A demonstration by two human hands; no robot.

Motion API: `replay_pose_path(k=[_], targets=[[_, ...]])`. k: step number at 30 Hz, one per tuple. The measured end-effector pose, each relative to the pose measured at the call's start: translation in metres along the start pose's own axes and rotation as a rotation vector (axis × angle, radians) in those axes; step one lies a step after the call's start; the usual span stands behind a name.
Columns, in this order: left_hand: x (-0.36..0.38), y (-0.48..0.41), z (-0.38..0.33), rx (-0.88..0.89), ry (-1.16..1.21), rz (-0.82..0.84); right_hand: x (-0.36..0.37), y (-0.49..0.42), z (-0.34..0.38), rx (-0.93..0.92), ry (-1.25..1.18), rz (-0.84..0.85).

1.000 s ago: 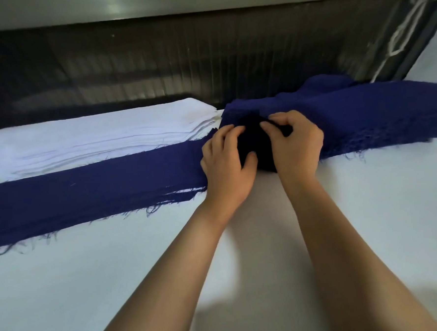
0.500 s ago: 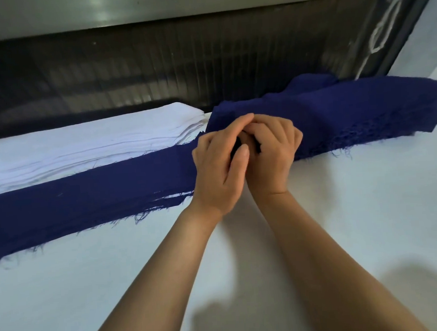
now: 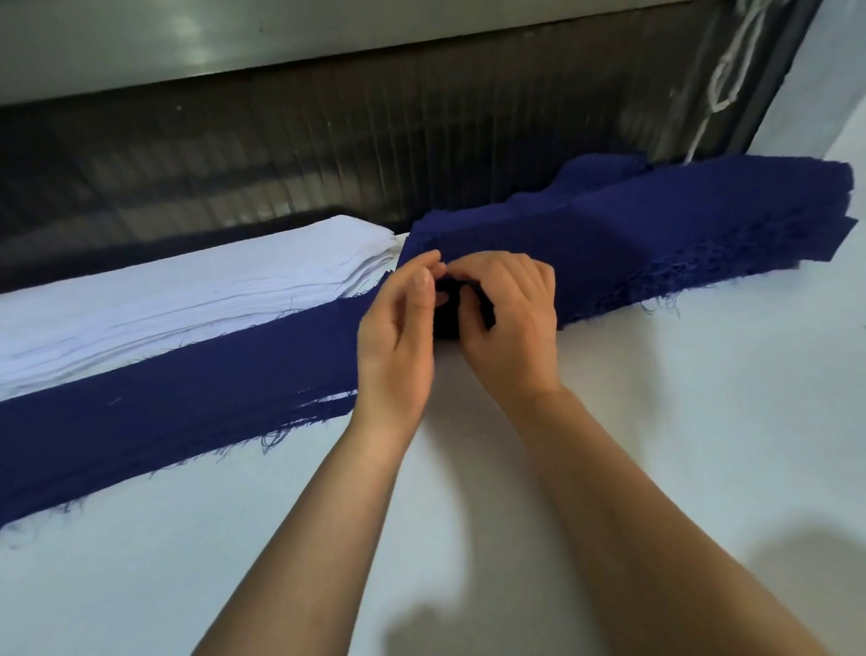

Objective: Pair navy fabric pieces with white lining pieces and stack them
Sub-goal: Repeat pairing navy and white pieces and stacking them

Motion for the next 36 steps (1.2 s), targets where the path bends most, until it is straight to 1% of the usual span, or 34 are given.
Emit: replay_pose_path(k=[3, 5, 6, 10, 12, 15, 17, 20, 24, 26, 29, 33, 36], targets=[[0.010, 0.004, -0.002, 0.045, -0.110, 0.074, -0.001, 0.002, -0.005, 0.054, -0.046, 0.000], [0.006, 0.005, -0.002, 0.065, -0.167, 0.047, -0.001, 0.003, -0.005, 0.066, -0.070, -0.005], [0.004, 0.004, -0.001, 0.058, -0.168, 0.049, -0.001, 0.004, -0.004, 0.063, -0.078, -0.004], [0.011, 0.004, 0.008, -0.019, -0.132, 0.155, -0.001, 0.008, 0.001, 0.043, -0.110, -0.008], [0.012, 0.006, 0.012, -0.054, -0.131, 0.150, 0.001, 0.008, 0.001, 0.042, -0.104, 0.007], [0.011, 0.012, 0.010, -0.049, -0.132, 0.127, 0.002, 0.007, 0.006, 0.009, -0.052, 0.022], [0.005, 0.017, 0.006, -0.049, -0.129, 0.071, 0.001, 0.008, 0.010, -0.001, 0.001, 0.051], [-0.015, 0.028, -0.006, -0.063, -0.068, -0.060, -0.004, 0.012, 0.013, -0.004, 0.118, 0.110], [-0.062, 0.045, -0.025, -0.053, -0.033, -0.234, -0.017, 0.021, 0.002, 0.060, 0.220, 0.188], [-0.090, 0.056, -0.034, -0.069, -0.071, -0.316, -0.019, 0.029, -0.001, 0.072, 0.232, 0.243], [-0.126, 0.073, -0.042, -0.102, -0.159, -0.356, -0.013, 0.041, 0.012, -0.049, 0.225, 0.330], [-0.168, 0.100, -0.048, -0.167, -0.310, -0.355, -0.001, 0.060, 0.051, -0.262, 0.188, 0.390], [-0.187, 0.113, -0.048, -0.233, -0.409, -0.325, 0.006, 0.075, 0.074, -0.378, 0.143, 0.450]])
Point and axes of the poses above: each hand's wrist, its own y-axis away from the middle knuckle, its own x-axis out of the palm, z = x × y, the point moved 9 cm from there along -y, towards the middle knuckle, and after that the axes turned 10 degrees about y, right-handed, at the moved point
